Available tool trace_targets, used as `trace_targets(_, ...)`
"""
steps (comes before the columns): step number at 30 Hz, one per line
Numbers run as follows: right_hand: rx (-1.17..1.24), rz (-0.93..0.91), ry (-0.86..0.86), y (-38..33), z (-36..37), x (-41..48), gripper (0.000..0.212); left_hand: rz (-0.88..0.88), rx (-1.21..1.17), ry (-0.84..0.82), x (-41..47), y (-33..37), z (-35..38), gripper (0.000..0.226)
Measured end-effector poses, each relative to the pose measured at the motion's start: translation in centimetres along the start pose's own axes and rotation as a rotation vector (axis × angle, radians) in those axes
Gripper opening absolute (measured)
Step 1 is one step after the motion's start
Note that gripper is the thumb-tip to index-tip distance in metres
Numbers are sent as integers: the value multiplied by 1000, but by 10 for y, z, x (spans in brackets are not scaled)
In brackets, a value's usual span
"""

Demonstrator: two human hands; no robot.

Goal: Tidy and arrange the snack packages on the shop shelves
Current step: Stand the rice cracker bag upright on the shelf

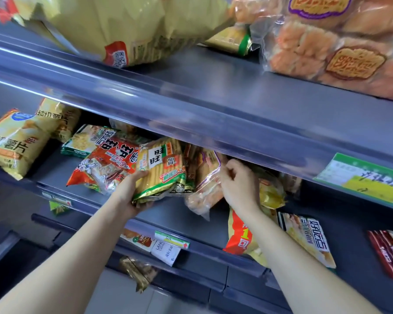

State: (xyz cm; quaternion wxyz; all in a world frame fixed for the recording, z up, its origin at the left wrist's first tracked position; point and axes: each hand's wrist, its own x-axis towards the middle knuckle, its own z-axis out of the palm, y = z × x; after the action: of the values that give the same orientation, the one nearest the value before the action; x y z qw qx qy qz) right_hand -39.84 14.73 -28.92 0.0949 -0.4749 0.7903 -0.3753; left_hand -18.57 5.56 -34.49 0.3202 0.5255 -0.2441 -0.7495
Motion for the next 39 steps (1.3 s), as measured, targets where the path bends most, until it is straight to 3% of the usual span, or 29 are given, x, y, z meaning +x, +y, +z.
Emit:
trace_targets(4, -110, -61, 139, -10, -19, 4, 29, -14, 129, 10, -2, -4, -4, 37)
trace_targets(8, -36, -89, 320, -9, -33, 0, 32, -24, 270, 4, -5, -11, 2, 24)
trace_targets(15, -84, -139, 439, 2, -34, -1, 37, -2, 640, -4, -2, -20, 10, 18)
trace_targets(20, -86, -293, 549, 2, -42, -7, 30, 45, 977, -73, 0, -22, 24, 34)
trace_targets(22, -92, -348, 599, 2, -46, -11, 23, 160, 1234, 53, 1, -28, 35, 48)
trace_targets(24, -92, -404, 649, 6, -52, -16, 10, 285, 1411, 280, -1, -39, 45, 58)
trace_targets(26, -74, -469, 663, 8, -60, -23, 10, 352, 1470, 382, -3, -52, 51, 57)
trace_targets(30, 9, -496, 656, 16, -78, -38, 16, 360, 1481, 388, -8, -69, 46, 59)
trace_targets(33, 77, -445, 656, 23, -93, -49, 25, 268, 1428, 333, -18, -84, 47, 103)
trace_targets(35, 106, -438, 659, 30, -105, -57, 24, 242, 1478, 274, -27, -96, 53, 121)
trace_targets(39, 141, -420, 626, 45, -131, -74, 18, 318, 1581, 361, -43, -109, 67, 98)
